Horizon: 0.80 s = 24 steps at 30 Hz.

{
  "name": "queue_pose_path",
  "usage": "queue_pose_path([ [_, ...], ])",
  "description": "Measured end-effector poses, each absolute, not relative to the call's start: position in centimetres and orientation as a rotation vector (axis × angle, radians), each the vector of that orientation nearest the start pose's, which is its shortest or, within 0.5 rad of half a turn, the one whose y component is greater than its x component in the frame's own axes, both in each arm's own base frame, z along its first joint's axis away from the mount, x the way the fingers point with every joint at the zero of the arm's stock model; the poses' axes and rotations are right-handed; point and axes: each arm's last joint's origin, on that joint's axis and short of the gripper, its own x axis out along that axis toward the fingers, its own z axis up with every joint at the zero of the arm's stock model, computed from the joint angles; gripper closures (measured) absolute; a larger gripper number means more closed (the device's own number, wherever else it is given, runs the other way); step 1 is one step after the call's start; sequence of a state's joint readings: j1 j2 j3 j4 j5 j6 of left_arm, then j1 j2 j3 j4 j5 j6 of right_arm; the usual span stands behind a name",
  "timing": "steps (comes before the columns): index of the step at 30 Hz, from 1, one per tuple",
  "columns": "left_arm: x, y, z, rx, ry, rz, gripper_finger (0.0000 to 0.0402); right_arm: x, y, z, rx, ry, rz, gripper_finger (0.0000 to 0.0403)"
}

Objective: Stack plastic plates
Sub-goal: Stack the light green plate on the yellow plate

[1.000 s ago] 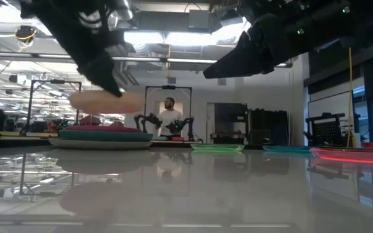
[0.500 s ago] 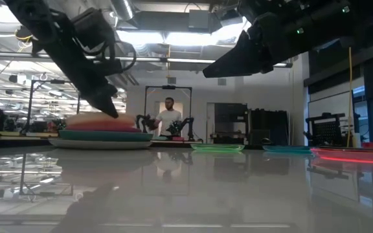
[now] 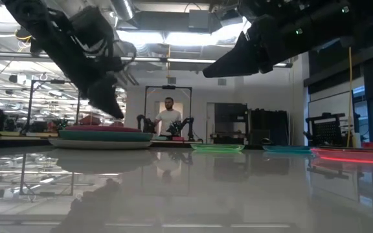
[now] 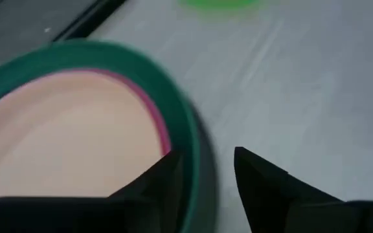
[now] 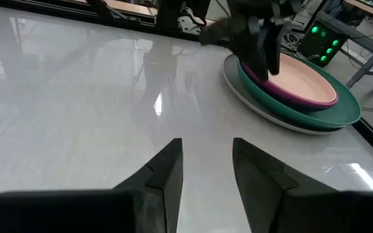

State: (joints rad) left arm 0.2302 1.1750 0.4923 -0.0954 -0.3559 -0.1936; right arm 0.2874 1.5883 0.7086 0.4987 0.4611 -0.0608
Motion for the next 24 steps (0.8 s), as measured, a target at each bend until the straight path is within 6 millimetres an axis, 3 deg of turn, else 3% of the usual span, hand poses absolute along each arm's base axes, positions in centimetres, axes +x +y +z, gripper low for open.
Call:
queue_pose_path([
  [8,20.6,1.0,21.5,-0.106,0.437,0.385,0.0275,30.5,7.7,18.1,-0.211,0.368,-0.161,0.0276],
  [13,20.4,-2.1,22.6,-0.071,0.357,0.229,0.0283,30.4,7.6,18.1,-0.23,0.37,-0.162,0.0276],
  [18,20.5,-3.3,23.5,-0.045,0.259,0.156,0.0289,30.7,7.3,18.6,-0.294,0.402,-0.318,0.0276],
  [24,20.2,-4.0,22.6,-0.092,0.348,0.142,0.0289,31.5,5.5,19.6,-0.384,0.455,-0.468,0.0276],
])
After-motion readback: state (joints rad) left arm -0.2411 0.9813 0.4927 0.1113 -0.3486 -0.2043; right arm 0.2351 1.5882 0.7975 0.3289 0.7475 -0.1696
